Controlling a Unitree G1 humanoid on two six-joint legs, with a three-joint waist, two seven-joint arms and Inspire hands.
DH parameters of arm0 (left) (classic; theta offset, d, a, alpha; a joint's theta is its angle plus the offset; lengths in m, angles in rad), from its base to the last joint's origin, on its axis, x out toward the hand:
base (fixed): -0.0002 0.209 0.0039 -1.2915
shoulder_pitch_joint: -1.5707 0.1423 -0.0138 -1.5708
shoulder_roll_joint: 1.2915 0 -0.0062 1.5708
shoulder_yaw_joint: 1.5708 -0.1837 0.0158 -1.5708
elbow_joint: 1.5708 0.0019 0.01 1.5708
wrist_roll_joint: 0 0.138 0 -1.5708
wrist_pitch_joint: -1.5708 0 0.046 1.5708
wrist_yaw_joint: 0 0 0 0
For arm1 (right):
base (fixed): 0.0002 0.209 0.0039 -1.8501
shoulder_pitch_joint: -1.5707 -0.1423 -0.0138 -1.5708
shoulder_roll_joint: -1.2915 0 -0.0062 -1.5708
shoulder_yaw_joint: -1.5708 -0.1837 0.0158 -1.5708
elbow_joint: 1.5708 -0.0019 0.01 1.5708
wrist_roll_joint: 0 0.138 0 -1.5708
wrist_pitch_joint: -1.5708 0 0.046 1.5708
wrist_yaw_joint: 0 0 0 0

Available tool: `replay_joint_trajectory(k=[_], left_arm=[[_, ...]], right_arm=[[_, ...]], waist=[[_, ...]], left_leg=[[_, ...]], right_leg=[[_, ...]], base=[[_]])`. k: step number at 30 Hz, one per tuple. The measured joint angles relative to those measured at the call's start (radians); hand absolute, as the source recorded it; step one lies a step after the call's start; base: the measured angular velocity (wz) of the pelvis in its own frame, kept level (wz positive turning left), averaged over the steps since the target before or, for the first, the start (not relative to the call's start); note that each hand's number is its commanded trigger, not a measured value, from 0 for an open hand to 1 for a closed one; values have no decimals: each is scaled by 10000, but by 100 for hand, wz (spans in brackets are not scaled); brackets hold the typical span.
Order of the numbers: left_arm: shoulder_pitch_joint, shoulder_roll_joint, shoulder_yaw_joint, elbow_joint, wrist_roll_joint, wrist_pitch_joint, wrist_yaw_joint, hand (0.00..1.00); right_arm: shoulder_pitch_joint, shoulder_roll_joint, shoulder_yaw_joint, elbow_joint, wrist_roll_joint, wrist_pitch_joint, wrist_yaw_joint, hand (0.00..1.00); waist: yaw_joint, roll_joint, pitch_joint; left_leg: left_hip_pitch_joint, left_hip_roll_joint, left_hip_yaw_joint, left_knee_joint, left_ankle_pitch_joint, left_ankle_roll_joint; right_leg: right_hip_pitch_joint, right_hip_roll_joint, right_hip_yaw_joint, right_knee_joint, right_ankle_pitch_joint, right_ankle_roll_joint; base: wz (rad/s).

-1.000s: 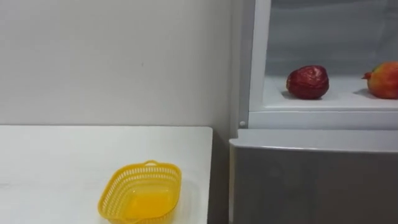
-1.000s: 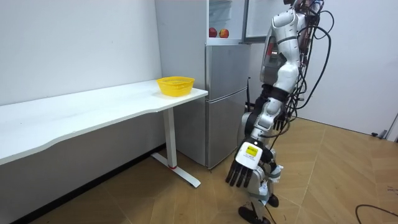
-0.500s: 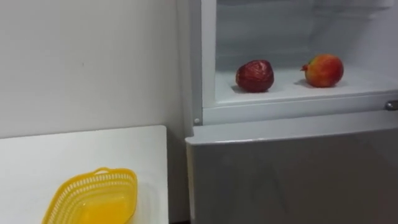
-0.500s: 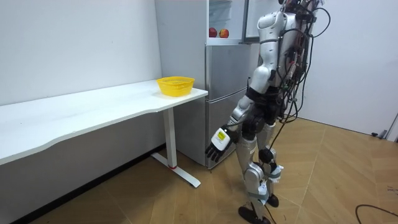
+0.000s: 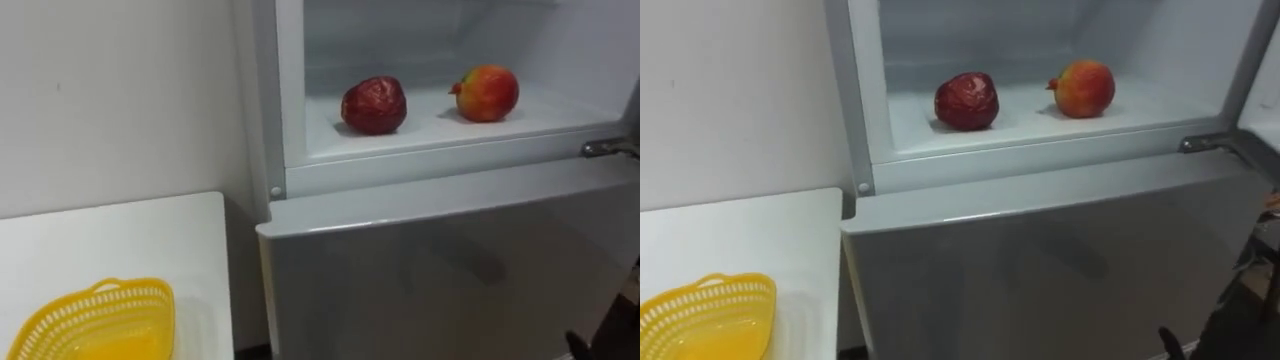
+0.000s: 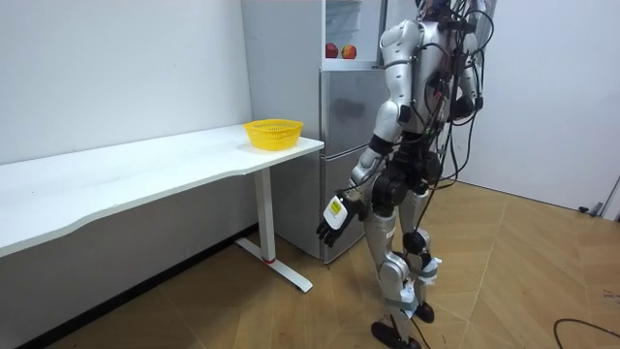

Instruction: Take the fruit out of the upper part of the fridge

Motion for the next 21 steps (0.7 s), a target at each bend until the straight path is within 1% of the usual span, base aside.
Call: replay_joint_trajectory(k=[2,3,4,5,6,7,10,12,14,15,17,19,20,21], left_arm=[[1,32,-45,212,29,-40,-10,0],[32,64,-166,229,135,-36,-74,0],[36,75,-220,238,194,-35,-134,0],[19,78,-297,255,230,-36,-214,0],[-42,87,-300,313,293,-35,-286,0],[-63,100,-310,361,296,-40,-342,0],[-257,150,-410,815,477,-50,-438,0],[-471,193,-617,1105,610,35,-601,0],[-585,201,-685,1107,689,33,-680,0],[-661,228,-734,1119,715,33,-748,0],[-796,295,-874,1238,829,36,-802,0],[-912,355,-1065,1239,886,43,-834,0],[-923,363,-1091,1238,892,44,-860,0],[-931,377,-1081,1236,902,45,-870,0]], right_arm=[[-6,-6,0,-573,-81,-83,-109,0],[-7,-9,-7,-1019,-137,-122,-219,0],[-23,-13,-6,-1237,-153,-154,-293,0],[-123,-24,-5,-1517,-162,-316,-427,0],[-286,-40,8,-1689,-229,-413,-543,0],[-346,-54,14,-1771,-332,-428,-596,0],[-515,-218,37,-2347,-1411,-572,-945,0],[-753,-406,379,-2658,-1756,-715,-1211,0],[-802,-434,626,-2812,-1869,-810,-1221,0],[-805,-452,799,-2933,-2000,-820,-1238,0],[-806,-475,967,-3065,-2148,-911,-1252,0],[-870,-640,1187,-3192,-2140,-915,-1332,0],[-873,-764,1258,-3275,-2138,-1001,-1380,0],[-878,-875,1302,-3296,-2156,-1099,-1442,0]], waist=[[-2,49,-23],[-10,96,-12],[-10,121,-19],[-10,161,-47],[-5,194,-28],[12,207,-27],[52,267,-18],[69,265,10],[113,234,28],[210,215,39],[296,178,52],[332,149,33],[369,146,27],[482,83,11]], left_leg=[[-53,14,1,-2,0,0],[-105,19,25,-1,0,0],[-131,23,65,1,0,0],[-173,33,166,10,0,0],[-170,56,234,9,0,0],[-165,65,235,9,0,-1],[-159,81,232,6,2,-3],[-110,94,234,7,3,-4],[-80,100,235,8,3,-5],[-85,99,237,8,2,-5],[-99,88,239,9,2,-5],[-163,71,237,10,2,-5],[-181,61,236,10,2,-5],[-202,56,236,9,3,-4]], right_leg=[[-87,24,36,13,26,-37],[-119,30,47,13,29,-41],[-144,32,48,19,30,-43],[-233,36,50,45,36,-48],[-238,64,67,29,71,-59],[-232,73,69,21,87,-71],[-214,79,10,52,93,-77],[-229,87,3,155,93,-78],[-222,90,-6,188,95,-81],[-240,85,-12,207,96,-84],[-260,74,-11,209,95,-82],[-303,58,-12,197,88,-66],[-363,53,-9,207,100,-48],[-343,48,-11,224,108,-39]], base=[[-13],[-9],[-3],[0],[-3],[0],[3],[0],[0],[0],[0],[3],[0],[0]])
